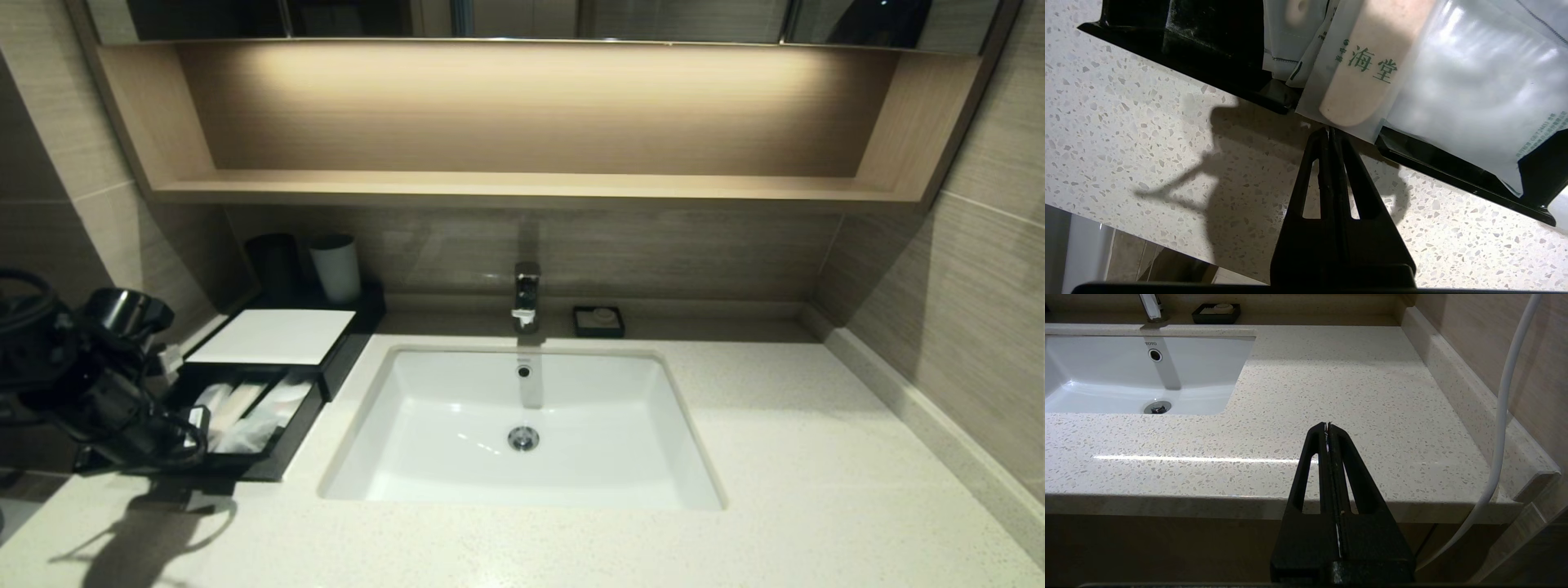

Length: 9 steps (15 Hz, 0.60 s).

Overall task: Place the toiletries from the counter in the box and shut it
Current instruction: Place the bathroom toiletry into the drawer

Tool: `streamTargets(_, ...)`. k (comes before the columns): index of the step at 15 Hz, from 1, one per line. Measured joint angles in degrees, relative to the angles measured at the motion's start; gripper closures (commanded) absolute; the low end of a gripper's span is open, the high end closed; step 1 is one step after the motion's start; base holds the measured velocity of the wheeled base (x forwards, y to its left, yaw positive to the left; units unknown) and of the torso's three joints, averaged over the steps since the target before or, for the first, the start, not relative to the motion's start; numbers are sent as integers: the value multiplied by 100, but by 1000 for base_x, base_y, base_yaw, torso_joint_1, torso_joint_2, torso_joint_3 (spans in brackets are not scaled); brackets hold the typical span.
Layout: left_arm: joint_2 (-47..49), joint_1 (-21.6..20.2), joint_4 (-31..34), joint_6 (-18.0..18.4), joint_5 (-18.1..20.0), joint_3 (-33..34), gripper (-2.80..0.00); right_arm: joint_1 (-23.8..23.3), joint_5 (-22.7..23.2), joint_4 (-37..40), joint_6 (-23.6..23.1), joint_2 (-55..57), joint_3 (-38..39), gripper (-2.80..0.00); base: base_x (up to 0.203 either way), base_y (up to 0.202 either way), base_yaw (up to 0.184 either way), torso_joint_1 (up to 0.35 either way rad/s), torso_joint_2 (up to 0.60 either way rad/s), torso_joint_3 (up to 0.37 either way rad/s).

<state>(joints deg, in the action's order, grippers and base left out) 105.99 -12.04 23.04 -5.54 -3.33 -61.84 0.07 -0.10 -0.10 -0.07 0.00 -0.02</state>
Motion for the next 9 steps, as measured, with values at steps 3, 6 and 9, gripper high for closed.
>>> streamTargets(3, -20, 1, -9, -6, -5, -61, 0, 0, 0, 0, 0, 0, 2, 0, 0, 0, 0, 0, 0, 0)
streamTargets(6, -17, 4, -6, -8, 0, -102, 0, 0, 0, -1, -1, 0, 2, 0, 0, 0, 0, 0, 0, 0)
streamTargets(9, -15, 11, -66, -14, 3, -113, 0, 0, -2, -1, 1, 0, 2, 0, 0, 0, 0, 0, 0, 0)
